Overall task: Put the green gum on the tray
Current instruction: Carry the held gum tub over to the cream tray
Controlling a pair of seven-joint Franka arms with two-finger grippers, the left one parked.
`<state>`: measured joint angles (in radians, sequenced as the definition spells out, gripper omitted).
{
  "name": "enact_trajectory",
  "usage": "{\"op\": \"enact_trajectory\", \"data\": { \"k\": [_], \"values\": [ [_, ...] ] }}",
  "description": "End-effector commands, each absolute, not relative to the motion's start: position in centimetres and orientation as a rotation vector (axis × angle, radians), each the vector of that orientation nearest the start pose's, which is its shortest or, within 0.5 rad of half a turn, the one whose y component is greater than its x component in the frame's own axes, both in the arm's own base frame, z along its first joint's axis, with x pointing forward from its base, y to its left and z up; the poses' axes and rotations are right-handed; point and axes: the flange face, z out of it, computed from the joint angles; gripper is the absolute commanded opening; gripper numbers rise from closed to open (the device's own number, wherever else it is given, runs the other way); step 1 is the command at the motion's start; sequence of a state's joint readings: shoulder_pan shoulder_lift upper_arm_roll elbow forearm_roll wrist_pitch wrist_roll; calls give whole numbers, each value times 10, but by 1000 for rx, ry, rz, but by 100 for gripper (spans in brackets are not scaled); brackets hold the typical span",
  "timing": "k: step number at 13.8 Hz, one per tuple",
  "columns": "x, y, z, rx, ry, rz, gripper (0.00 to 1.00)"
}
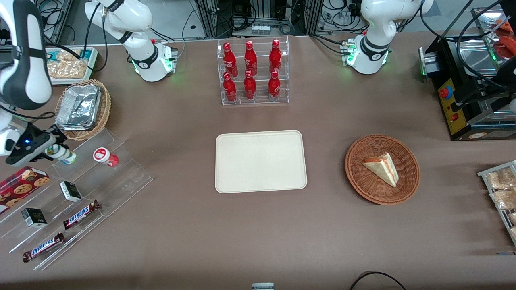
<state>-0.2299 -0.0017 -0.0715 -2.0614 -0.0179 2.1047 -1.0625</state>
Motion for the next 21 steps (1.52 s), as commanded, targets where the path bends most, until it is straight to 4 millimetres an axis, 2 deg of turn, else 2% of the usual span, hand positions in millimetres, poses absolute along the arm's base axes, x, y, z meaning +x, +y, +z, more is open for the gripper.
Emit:
{"op": "enact_trajectory", "data": {
  "k": [1,4,7,11,14,21],
  "values": [
    [538,-138,454,-2958,-1161,2,0],
    [544,-94,453,-2963,-1093,32,0],
    [549,-26,454,-2993,-969,72,0],
    [545,75,449,-3001,-744,103,0],
    [540,143,439,-3026,-625,126,0],
    [551,288,411,-3076,-337,148,0]
  ]
}}
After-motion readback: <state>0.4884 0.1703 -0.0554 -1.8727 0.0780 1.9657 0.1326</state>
